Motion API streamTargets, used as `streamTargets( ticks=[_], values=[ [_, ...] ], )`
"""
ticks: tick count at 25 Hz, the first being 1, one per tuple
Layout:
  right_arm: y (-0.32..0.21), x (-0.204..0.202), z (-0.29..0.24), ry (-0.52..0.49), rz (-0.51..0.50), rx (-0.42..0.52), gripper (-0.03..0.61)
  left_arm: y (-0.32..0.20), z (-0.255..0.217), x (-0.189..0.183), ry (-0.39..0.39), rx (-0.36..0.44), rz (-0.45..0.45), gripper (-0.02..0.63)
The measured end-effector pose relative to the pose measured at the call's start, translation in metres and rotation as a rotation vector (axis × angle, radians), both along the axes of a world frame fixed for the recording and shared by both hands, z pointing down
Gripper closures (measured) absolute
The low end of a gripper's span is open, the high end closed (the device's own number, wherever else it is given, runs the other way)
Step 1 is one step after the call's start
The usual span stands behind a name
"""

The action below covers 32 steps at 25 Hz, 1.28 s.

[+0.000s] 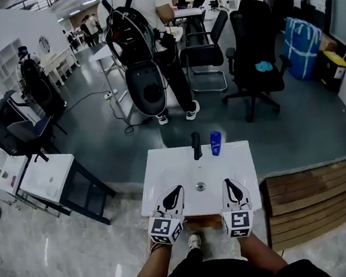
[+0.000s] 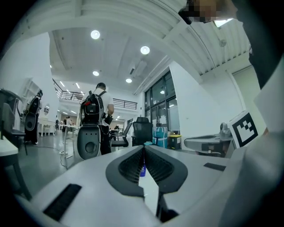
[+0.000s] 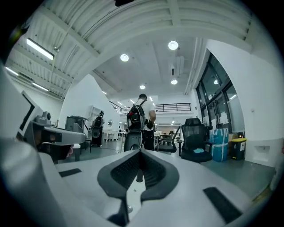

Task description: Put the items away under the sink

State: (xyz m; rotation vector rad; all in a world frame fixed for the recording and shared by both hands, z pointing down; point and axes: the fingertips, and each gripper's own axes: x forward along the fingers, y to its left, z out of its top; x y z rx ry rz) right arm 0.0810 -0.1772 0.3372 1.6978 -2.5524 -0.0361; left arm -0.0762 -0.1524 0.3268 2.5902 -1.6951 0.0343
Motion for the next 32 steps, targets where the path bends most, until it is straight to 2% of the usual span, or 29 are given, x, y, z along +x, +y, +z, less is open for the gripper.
streamTargets(
  ticks=[4, 12, 17, 23, 24, 27, 32],
  values=[
    [-0.038, -0.014, -0.011, -0.022, 0.011, -0.006, 0.558, -0.043, -0.008, -0.015, -0.006, 0.0, 0.012, 0.592],
    [-0.1, -0.043, 0.013, -0.01, 0.079, -0.065, 0.558, -0.102, -0.001, -0.05, -0.009, -0.013, 0.06, 0.592],
    [-0.133, -0.048, 0.038, 0.034, 0.141, -0.098, 0.558, -0.129, 0.012, -0.064, 0.011, -0.032, 0.088, 0.592],
    [-0.178, -0.051, 0.079, 0.074, 0.152, -0.172, 0.554, -0.159, 0.034, -0.073, 0.02, -0.08, 0.126, 0.592],
    [-0.187, -0.052, 0.086, 0.082, 0.157, -0.188, 0.529, -0.164, 0.04, -0.076, 0.026, -0.09, 0.124, 0.592],
    [-0.211, -0.049, 0.108, 0.071, 0.202, -0.243, 0.395, -0.178, 0.056, -0.083, 0.033, -0.118, 0.114, 0.592],
    [-0.247, -0.036, 0.14, 0.074, 0.291, -0.301, 0.265, -0.195, 0.063, -0.077, -0.028, -0.115, 0.146, 0.592]
  ],
)
